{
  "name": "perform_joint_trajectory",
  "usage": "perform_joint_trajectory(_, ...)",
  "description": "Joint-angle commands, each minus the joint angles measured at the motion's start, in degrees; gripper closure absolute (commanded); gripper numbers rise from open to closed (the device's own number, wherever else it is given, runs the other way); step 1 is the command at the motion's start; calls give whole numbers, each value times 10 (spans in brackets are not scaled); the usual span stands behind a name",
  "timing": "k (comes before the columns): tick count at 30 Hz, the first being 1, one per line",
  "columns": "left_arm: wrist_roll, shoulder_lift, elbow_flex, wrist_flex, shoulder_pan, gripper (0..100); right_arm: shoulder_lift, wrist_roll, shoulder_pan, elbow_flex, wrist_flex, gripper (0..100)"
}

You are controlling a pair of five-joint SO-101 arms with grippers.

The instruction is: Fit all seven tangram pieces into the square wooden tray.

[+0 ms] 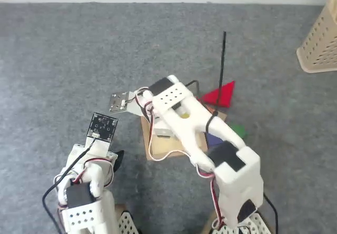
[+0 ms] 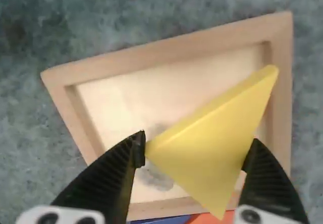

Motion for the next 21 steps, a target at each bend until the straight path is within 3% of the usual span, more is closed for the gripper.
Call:
perform_joint_trajectory(1, 4, -10, -7, 1, 2, 701, 5, 11, -4, -69, 46, 681)
perform_joint_trajectory(6, 4, -10, -7, 1, 2, 701, 19, 10, -3, -107, 80, 567)
perform_joint_trajectory(11, 4, -10, -7, 1, 2, 701, 4, -30, 27, -132, 88, 557)
perform_joint_trajectory(16, 4, -10, -7, 1, 2, 701, -80, -127, 81, -119, 93, 660)
perform_joint_trajectory(21, 4, -10, -7, 1, 2, 701, -208, -191, 89, -24, 95, 768)
